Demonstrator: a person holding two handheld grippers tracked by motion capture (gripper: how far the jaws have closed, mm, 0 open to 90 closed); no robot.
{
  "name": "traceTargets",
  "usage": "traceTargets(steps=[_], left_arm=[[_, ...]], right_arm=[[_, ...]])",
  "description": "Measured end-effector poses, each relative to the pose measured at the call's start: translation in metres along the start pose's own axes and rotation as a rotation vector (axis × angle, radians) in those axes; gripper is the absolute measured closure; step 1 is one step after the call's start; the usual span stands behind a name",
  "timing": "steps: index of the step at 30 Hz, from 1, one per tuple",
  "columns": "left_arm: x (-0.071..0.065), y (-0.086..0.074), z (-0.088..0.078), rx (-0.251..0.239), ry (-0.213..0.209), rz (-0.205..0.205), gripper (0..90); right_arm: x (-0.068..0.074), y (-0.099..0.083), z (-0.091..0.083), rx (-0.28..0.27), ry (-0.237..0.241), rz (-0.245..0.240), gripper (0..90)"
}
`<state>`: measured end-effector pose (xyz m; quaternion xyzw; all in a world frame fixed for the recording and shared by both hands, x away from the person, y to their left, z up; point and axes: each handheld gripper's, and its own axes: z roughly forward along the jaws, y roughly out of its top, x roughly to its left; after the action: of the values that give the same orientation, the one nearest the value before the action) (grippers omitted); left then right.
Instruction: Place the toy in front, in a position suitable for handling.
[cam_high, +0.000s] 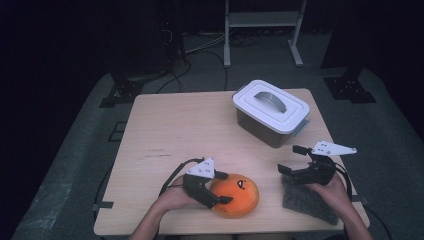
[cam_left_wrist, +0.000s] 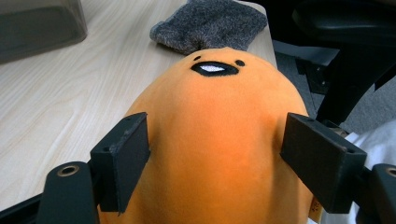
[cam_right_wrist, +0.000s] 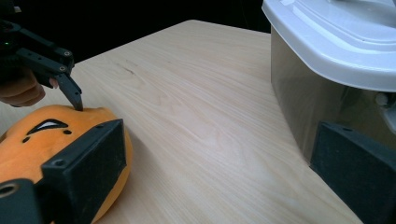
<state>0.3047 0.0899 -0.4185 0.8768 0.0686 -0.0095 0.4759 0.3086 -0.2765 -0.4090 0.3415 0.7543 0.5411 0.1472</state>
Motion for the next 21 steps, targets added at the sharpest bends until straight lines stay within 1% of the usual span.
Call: traceTargets(steps=[1, 4, 8, 11, 12, 13, 15, 16, 17, 19, 21], left_arm=[[0.0, 0.0, 0.0, 0.0, 0.0, 0.001, 22.7], [0.0, 0.0, 0.0, 0.0, -0.001, 0.001, 22.5], [0.0, 0.0, 0.0, 0.0, -0.001, 0.002, 22.5], [0.0, 0.0, 0.0, 0.0, -0.002, 0.003, 22.2], [0.0, 0.0, 0.0, 0.0, -0.003, 0.002, 22.1], [0.0, 0.0, 0.0, 0.0, -0.004, 0.002, 22.1], [0.0, 0.0, 0.0, 0.0, -0.004, 0.002, 22.0], [0.0, 0.0, 0.0, 0.001, -0.004, 0.003, 22.0], [0.0, 0.0, 0.0, 0.001, -0.005, 0.004, 22.0], [0.0, 0.0, 0.0, 0.001, -0.006, 0.003, 21.9], [0.0, 0.0, 0.0, 0.0, -0.007, 0.002, 21.8]], right_arm=[[0.0, 0.0, 0.001, 0.002, 0.001, 0.004, 1.8], [0.001, 0.0, 0.004, 0.014, -0.009, -0.014, 1.5], [0.002, 0.002, 0.006, 0.002, 0.012, -0.002, 1.6], [0.002, 0.004, 0.007, -0.007, 0.016, -0.002, 1.5], [0.002, 0.005, 0.008, -0.008, 0.022, 0.007, 1.7], [0.002, 0.005, 0.009, -0.001, 0.035, 0.03, 1.8], [0.0, 0.007, 0.012, 0.063, 0.059, 0.095, 1.8], [0.0, 0.008, 0.014, 0.085, 0.064, 0.108, 1.8], [0.0, 0.009, 0.015, 0.097, 0.07, 0.11, 1.8], [0.001, 0.011, 0.018, 0.09, 0.086, 0.107, 1.8], [0.002, 0.014, 0.019, 0.091, 0.08, 0.089, 1.8]])
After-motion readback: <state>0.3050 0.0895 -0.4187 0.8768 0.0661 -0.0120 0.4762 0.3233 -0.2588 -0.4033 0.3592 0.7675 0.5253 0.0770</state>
